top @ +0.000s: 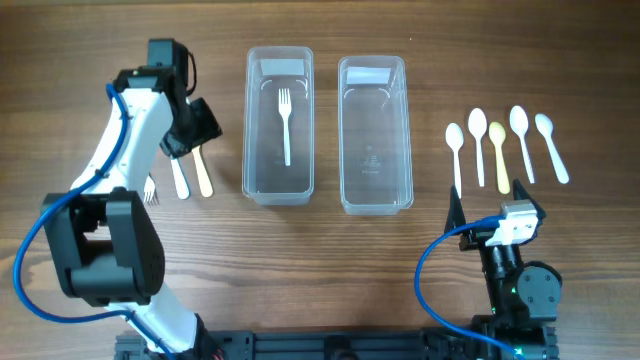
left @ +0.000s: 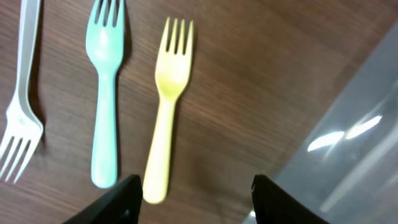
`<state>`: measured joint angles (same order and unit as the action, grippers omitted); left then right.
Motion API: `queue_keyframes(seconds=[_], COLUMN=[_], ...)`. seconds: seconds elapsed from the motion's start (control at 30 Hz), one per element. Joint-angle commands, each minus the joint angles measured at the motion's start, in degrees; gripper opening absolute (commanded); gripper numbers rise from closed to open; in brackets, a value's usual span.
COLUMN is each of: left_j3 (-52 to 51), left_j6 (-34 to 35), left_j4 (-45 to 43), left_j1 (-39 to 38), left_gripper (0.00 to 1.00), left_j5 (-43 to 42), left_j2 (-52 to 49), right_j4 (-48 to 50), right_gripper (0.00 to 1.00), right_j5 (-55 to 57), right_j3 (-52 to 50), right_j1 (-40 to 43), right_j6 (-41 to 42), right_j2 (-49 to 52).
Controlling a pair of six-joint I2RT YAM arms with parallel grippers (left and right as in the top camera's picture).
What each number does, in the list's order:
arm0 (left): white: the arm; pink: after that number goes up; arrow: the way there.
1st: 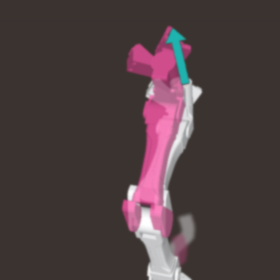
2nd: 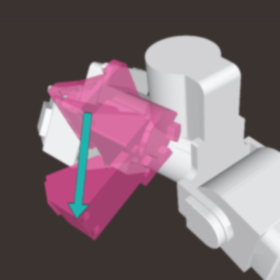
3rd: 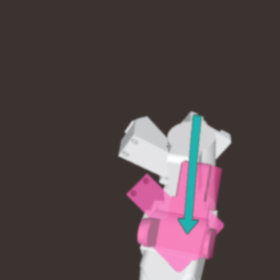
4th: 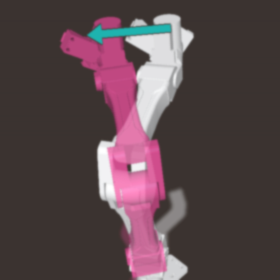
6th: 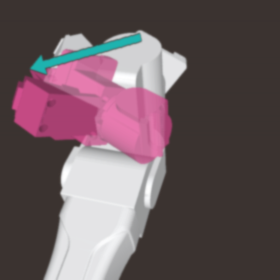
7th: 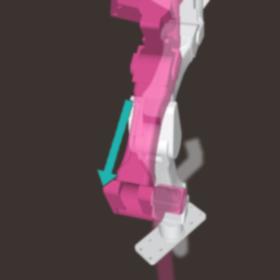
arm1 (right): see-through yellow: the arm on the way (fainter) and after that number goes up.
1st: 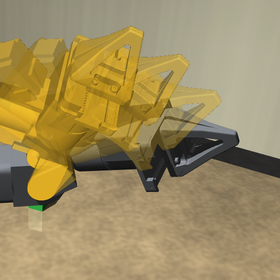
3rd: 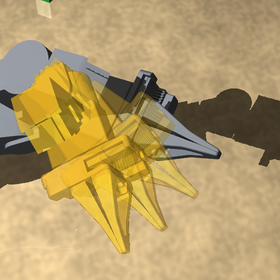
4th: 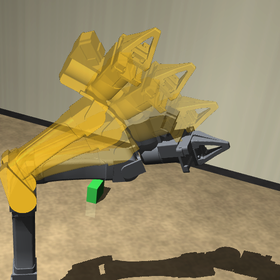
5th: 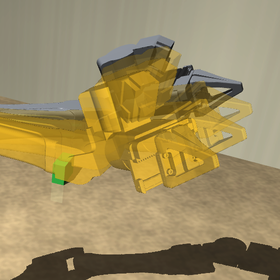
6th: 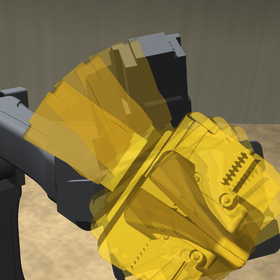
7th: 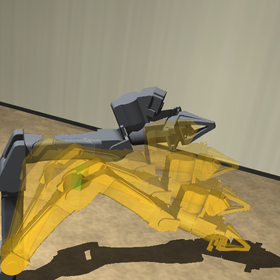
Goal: Pack container
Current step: 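Lower the left gripper onto the yellow fork and grasp it, then move the yellow fork into the left container and release it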
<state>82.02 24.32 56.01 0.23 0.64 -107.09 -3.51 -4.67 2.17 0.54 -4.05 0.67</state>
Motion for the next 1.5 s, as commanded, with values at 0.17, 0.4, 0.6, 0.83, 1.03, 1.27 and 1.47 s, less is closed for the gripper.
queue_keyframes(seconds=[0.17,0.4,0.6,0.83,1.03,1.27,1.47], left_j3=[-8.22,-8.94,-8.94,-8.94,-3.8,23.85,26.4], left_j6=[-8.44,-11.98,-12.17,-12.15,-12.11,-7.72,-7.37], left_j4=[-11.67,-14.25,-14.62,-14.86,-12.09,1.36,3.04], left_j1=[1.55,1.55,1.55,1.55,1.81,0.92,-6.19], left_gripper=[0.65,0.56,0.59,0.11,0.04,0.04,0.04], left_j5=[0.26,-2.51,-2.47,-2.51,-2.51,-4.46,-11.56], left_j2=[-2.6,-6.12,-7.48,-8.15,-5.35,-0.68,-1.46], right_j4=[0.37,0.37,0.37,0.37,0.37,0.37,0.37], right_gripper=[1.0,1.0,1.0,1.0,1.0,1.0,0.99], right_j5=[0.55,0.55,0.55,0.55,0.55,0.55,0.55], right_j3=[-0.31,-0.31,-0.31,-0.31,-0.31,-0.31,-0.31], right_j1=[-0.13,-0.13,-0.13,-0.13,-0.13,-0.13,-0.13], right_j6=[1.05,1.05,1.07,1.05,1.05,1.05,1.05], right_j2=[-0.46,-0.46,-0.46,-0.46,-0.46,-0.46,-0.46])
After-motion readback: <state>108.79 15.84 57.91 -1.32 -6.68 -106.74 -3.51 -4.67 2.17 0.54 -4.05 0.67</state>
